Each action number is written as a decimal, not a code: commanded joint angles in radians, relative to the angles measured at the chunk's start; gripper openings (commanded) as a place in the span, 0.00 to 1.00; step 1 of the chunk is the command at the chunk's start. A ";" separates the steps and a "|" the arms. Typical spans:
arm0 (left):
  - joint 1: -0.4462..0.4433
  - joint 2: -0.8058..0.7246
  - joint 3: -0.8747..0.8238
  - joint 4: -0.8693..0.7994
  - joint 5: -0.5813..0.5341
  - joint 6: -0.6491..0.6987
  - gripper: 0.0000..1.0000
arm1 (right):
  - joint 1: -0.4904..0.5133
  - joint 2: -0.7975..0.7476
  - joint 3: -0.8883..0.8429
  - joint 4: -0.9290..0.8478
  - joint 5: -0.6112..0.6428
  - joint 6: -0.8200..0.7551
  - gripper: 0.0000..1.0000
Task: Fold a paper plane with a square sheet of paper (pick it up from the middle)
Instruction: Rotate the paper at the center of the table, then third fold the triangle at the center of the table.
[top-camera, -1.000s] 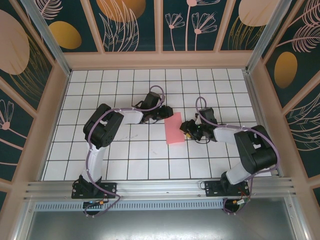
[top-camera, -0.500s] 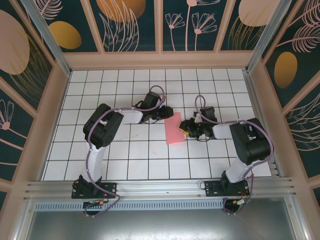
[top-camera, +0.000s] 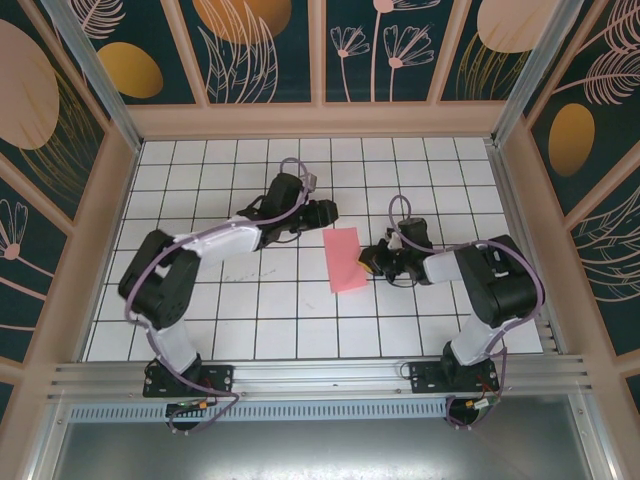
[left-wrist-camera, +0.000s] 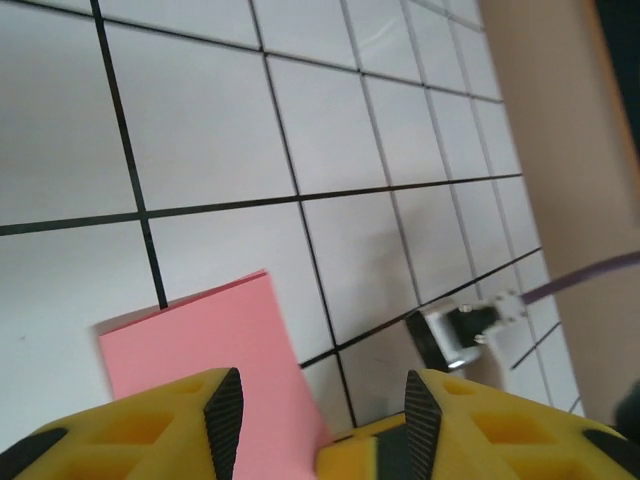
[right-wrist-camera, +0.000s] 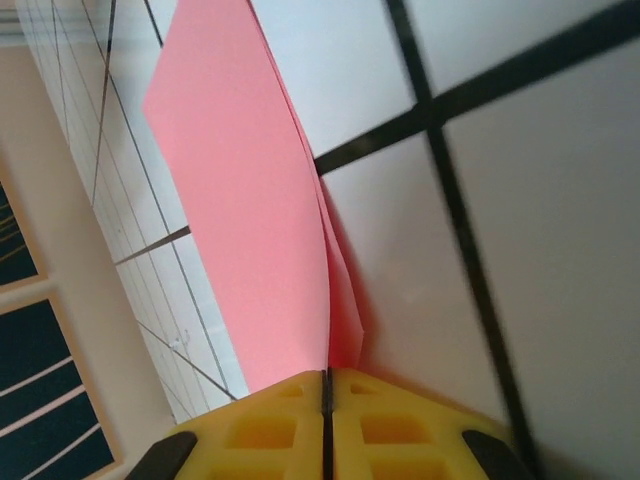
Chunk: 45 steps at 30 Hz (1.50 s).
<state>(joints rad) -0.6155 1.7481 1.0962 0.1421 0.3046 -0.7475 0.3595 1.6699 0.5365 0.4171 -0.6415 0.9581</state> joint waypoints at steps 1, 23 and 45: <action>0.002 -0.090 -0.100 0.029 -0.026 0.009 0.49 | 0.057 -0.072 -0.018 0.061 0.086 0.120 0.10; -0.314 -0.227 -0.271 -0.170 -0.326 0.195 0.57 | 0.117 -0.074 0.102 -0.102 0.038 0.009 0.31; -0.621 0.036 -0.046 -0.411 -0.868 0.241 0.76 | 0.093 -0.022 0.157 -0.162 0.021 -0.027 0.23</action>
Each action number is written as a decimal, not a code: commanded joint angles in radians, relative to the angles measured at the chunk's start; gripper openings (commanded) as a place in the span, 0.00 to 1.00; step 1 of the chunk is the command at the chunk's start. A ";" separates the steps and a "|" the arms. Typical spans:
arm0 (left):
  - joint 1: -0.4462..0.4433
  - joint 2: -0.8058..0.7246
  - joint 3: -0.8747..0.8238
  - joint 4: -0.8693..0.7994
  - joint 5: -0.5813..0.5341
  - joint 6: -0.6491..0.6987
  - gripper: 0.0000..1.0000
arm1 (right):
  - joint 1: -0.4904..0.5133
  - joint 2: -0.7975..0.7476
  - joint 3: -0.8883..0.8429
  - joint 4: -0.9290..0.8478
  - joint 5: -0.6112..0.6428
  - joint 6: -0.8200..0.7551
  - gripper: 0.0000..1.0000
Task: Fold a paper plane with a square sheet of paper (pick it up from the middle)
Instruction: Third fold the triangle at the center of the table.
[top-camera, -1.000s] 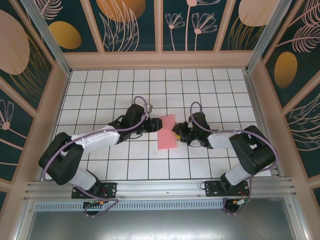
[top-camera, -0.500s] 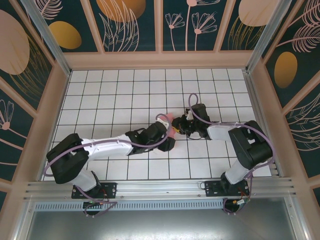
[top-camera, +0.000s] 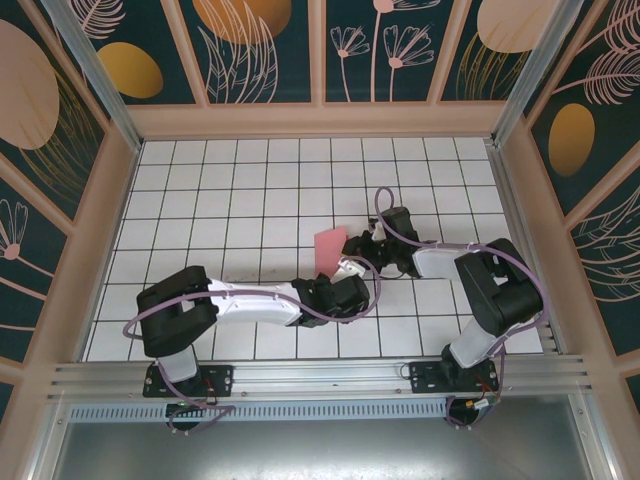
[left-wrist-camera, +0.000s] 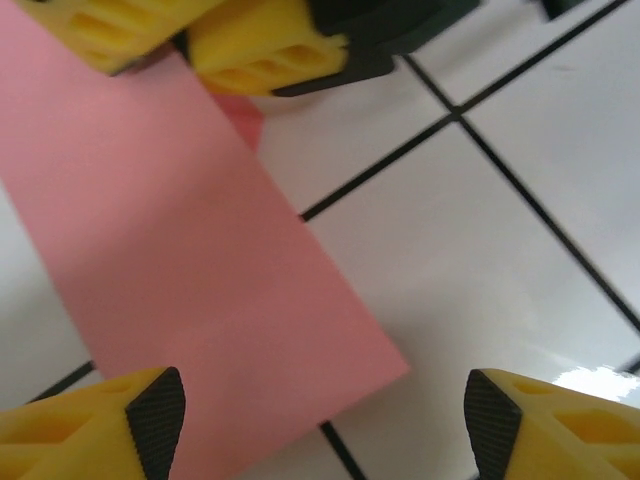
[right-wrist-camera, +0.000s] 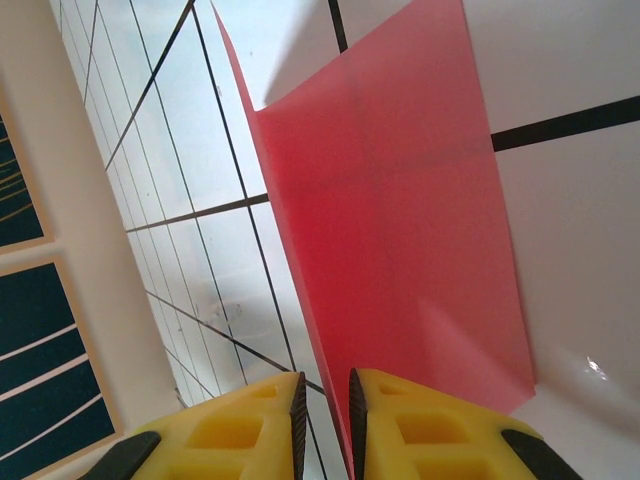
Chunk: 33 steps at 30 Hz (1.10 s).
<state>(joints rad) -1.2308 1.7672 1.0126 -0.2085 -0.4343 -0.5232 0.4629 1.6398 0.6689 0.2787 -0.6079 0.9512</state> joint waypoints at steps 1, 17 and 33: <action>-0.004 0.020 0.041 -0.063 -0.145 0.019 0.74 | -0.009 0.008 0.024 -0.027 -0.012 -0.020 0.23; -0.004 -0.046 -0.006 0.007 -0.071 0.047 0.22 | -0.027 0.000 0.024 -0.097 0.032 -0.064 0.24; 0.079 -0.098 -0.073 0.123 0.267 0.097 0.00 | -0.091 -0.196 0.033 -0.264 0.174 -0.167 0.31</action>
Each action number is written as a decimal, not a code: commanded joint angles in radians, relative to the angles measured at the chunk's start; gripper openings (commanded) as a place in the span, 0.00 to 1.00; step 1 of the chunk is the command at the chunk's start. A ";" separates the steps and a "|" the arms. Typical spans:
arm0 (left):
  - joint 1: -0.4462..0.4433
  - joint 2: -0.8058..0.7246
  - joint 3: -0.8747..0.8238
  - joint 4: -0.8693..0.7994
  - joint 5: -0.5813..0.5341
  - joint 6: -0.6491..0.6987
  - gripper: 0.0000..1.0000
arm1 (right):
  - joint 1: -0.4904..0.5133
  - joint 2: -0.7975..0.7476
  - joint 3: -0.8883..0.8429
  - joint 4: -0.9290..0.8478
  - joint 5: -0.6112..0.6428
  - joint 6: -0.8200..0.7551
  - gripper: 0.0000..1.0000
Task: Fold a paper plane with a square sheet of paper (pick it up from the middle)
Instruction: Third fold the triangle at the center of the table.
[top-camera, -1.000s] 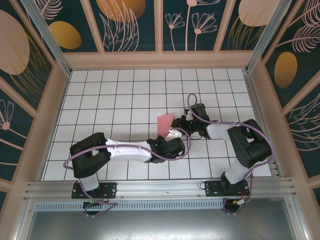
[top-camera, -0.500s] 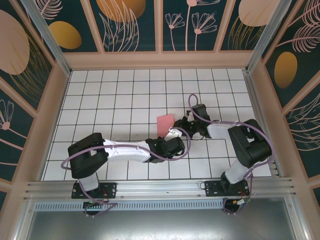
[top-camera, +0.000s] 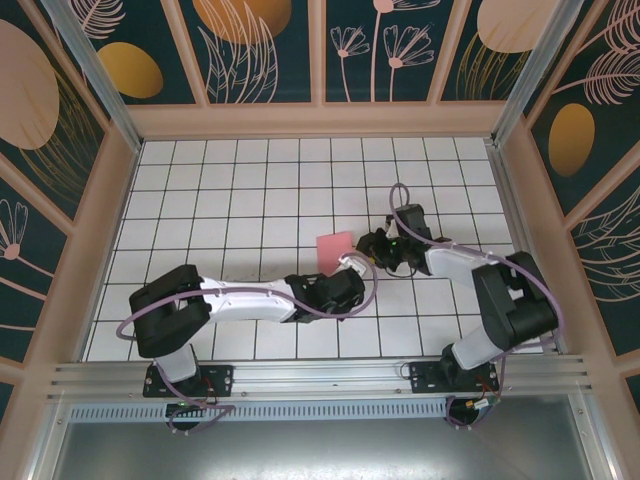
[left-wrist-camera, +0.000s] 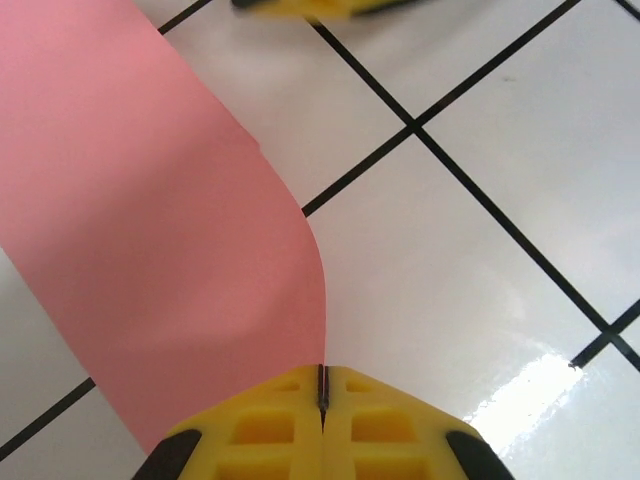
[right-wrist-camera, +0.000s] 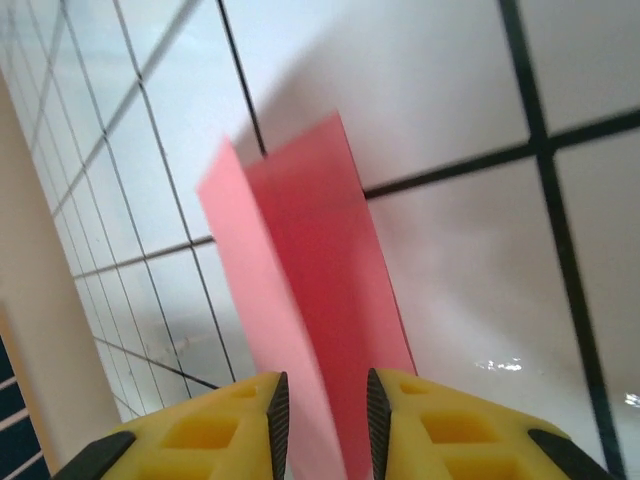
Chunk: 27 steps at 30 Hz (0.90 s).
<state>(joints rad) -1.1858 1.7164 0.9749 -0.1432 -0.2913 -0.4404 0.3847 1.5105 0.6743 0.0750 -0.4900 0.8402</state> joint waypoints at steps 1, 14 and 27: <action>0.050 -0.054 -0.045 0.070 0.157 0.015 0.00 | -0.013 -0.079 0.030 -0.059 0.053 -0.067 0.30; 0.120 -0.076 -0.088 0.102 0.285 0.019 0.00 | 0.057 0.159 0.220 -0.088 -0.074 -0.142 0.12; 0.140 -0.063 -0.086 0.093 0.307 0.010 0.02 | 0.082 0.337 0.258 -0.137 0.010 -0.236 0.12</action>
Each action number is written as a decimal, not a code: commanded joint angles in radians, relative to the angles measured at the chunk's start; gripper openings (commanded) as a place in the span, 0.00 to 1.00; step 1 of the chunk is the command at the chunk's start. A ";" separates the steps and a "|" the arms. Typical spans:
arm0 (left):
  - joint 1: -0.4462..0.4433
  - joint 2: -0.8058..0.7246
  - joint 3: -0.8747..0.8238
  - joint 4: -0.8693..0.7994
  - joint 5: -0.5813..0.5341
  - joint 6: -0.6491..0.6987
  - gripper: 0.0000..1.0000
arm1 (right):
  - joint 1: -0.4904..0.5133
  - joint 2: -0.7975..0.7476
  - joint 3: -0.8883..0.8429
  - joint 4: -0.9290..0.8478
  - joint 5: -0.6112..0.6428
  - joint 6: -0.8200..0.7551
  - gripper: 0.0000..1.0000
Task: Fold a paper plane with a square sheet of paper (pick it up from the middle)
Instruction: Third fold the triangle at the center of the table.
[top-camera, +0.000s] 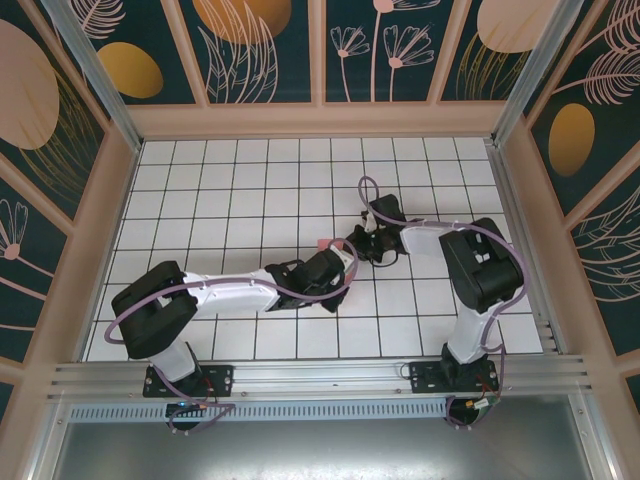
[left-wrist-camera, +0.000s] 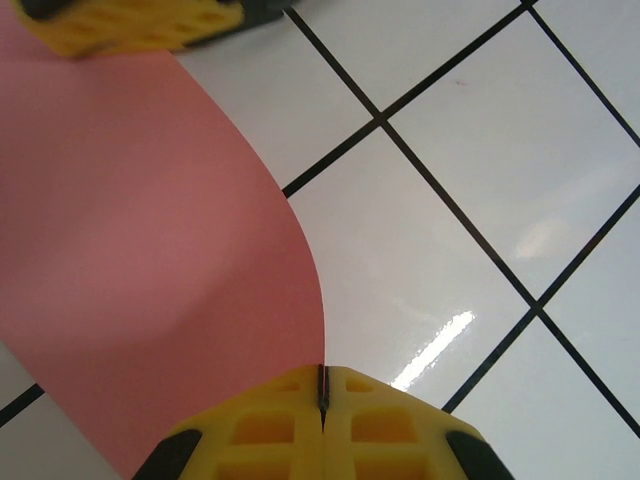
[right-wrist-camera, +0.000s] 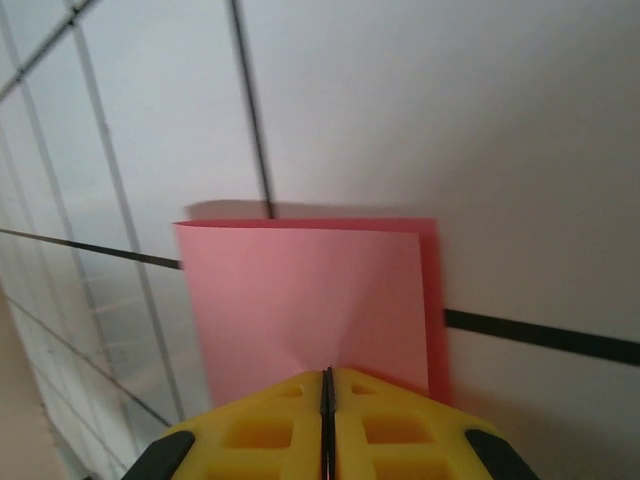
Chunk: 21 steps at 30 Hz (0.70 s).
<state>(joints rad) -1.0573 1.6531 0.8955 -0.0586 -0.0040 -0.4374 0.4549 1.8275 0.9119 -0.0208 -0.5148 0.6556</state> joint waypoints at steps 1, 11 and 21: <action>0.012 0.003 -0.004 0.008 0.028 0.006 0.02 | 0.011 0.028 0.019 -0.048 0.047 -0.060 0.12; 0.055 0.038 0.003 -0.012 0.036 -0.001 0.04 | 0.019 0.055 0.031 -0.092 0.103 -0.128 0.12; 0.107 0.092 0.040 -0.055 -0.040 -0.033 0.05 | 0.022 0.053 0.030 -0.095 0.110 -0.126 0.12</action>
<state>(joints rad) -0.9611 1.7294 0.9092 -0.0837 -0.0147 -0.4572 0.4694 1.8450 0.9432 -0.0605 -0.4725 0.5545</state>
